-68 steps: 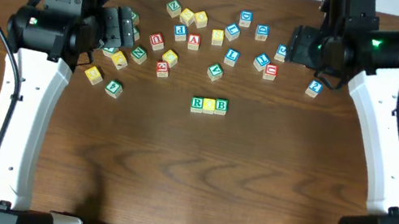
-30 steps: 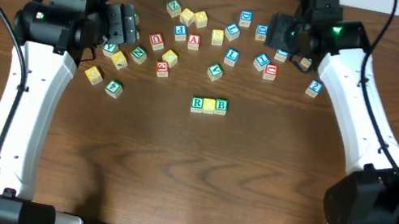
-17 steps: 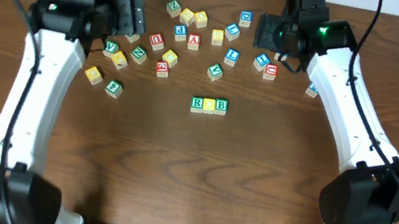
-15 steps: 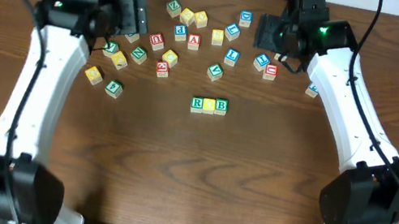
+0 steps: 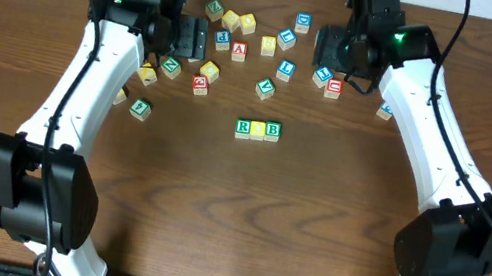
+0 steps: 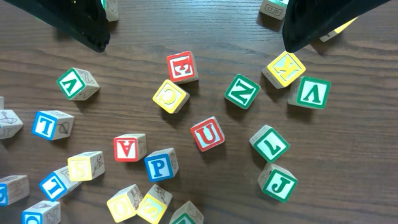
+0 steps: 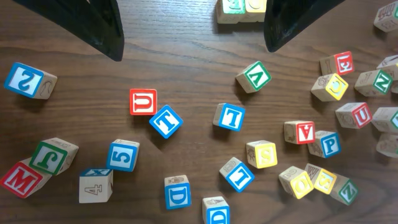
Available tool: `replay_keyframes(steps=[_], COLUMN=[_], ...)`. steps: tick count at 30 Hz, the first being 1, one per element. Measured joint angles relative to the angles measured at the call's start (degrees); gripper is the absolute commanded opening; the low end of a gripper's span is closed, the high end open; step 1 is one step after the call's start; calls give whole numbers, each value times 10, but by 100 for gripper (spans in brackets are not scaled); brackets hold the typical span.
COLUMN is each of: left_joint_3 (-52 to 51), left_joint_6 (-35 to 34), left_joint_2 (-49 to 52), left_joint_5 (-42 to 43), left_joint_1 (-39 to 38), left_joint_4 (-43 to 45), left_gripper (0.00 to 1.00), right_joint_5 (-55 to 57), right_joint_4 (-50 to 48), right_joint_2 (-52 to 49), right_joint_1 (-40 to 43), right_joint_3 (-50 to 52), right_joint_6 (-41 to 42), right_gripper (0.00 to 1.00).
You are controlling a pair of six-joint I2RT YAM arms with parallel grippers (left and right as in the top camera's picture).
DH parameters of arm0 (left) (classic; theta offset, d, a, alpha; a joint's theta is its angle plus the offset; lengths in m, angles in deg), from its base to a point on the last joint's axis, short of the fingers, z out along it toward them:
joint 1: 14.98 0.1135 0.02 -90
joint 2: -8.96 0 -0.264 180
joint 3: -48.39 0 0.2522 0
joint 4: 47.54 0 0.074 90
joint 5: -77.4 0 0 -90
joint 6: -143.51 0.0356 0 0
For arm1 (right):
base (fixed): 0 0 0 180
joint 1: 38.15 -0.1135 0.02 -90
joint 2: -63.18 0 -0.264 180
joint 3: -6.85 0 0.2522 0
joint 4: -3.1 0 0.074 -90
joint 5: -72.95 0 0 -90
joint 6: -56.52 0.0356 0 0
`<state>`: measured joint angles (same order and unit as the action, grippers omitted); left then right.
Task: Spell out ROBOT
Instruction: 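Move the left gripper forward over the pile toward the upper blocks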
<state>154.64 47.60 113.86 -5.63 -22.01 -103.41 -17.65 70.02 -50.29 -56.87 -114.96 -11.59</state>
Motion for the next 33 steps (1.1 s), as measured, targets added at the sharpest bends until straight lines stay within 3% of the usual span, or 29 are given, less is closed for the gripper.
replay_keyframes(steps=[33], left_joint_3=[0], left_joint_6=[4], left_joint_2=[0], left_joint_5=[0], left_joint_1=[-14], left_joint_4=[124], left_gripper=[87], right_joint_5=[-1], right_joint_4=[37], right_joint_2=[0], right_joint_1=[0], right_joint_3=[0], right_joint_6=[0], right_gripper=[69])
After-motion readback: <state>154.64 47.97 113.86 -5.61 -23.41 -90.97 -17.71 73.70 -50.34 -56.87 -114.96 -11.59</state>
